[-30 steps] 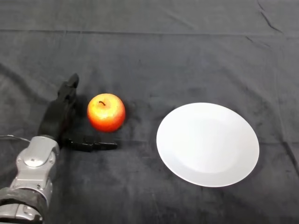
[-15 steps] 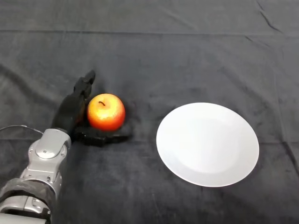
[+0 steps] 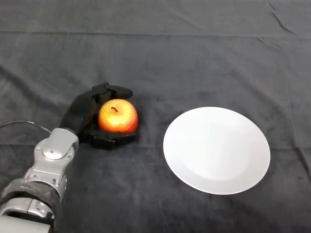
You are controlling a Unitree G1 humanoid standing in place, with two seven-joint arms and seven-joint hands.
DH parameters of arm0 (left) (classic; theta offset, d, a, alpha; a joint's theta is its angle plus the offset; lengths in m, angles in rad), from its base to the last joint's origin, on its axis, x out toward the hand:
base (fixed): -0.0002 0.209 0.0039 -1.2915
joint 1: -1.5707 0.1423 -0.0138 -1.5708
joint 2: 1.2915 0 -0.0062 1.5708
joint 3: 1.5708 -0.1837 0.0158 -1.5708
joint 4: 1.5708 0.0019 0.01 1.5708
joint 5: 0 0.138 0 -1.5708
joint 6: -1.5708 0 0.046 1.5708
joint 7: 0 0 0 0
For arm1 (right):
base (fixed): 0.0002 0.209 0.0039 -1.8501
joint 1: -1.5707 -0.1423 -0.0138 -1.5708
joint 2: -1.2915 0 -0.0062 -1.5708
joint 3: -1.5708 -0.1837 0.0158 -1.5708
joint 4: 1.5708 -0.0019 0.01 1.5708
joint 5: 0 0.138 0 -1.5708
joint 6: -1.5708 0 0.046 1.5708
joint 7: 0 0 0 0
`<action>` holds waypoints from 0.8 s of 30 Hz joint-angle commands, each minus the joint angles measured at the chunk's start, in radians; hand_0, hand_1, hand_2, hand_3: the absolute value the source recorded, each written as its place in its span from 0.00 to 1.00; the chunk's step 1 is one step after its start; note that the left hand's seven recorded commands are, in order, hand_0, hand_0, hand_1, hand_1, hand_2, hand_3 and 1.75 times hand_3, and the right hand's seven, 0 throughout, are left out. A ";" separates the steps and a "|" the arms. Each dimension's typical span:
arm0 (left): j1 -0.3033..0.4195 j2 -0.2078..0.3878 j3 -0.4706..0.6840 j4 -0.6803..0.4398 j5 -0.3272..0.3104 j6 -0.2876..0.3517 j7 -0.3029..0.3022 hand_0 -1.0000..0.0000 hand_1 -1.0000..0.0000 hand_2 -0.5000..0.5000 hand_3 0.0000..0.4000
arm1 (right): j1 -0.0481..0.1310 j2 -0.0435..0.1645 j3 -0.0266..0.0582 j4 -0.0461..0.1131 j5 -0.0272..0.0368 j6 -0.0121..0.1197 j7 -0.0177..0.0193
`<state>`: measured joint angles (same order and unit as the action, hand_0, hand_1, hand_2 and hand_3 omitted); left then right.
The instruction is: Move the apple to the plate
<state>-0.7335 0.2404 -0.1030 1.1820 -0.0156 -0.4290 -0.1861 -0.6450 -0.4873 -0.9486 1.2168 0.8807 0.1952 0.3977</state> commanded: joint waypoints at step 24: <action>-0.136 -0.062 -0.073 -0.069 0.033 -0.067 0.050 0.00 0.00 0.50 1.00 | -0.012 -0.016 -0.0018 -0.010 0.0182 -0.007 -0.0023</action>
<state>-0.8131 0.1757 -0.1515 1.1625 0.0032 -0.4764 -0.1441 -0.6450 -0.4873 -0.9486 1.2168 0.8807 0.1952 0.3977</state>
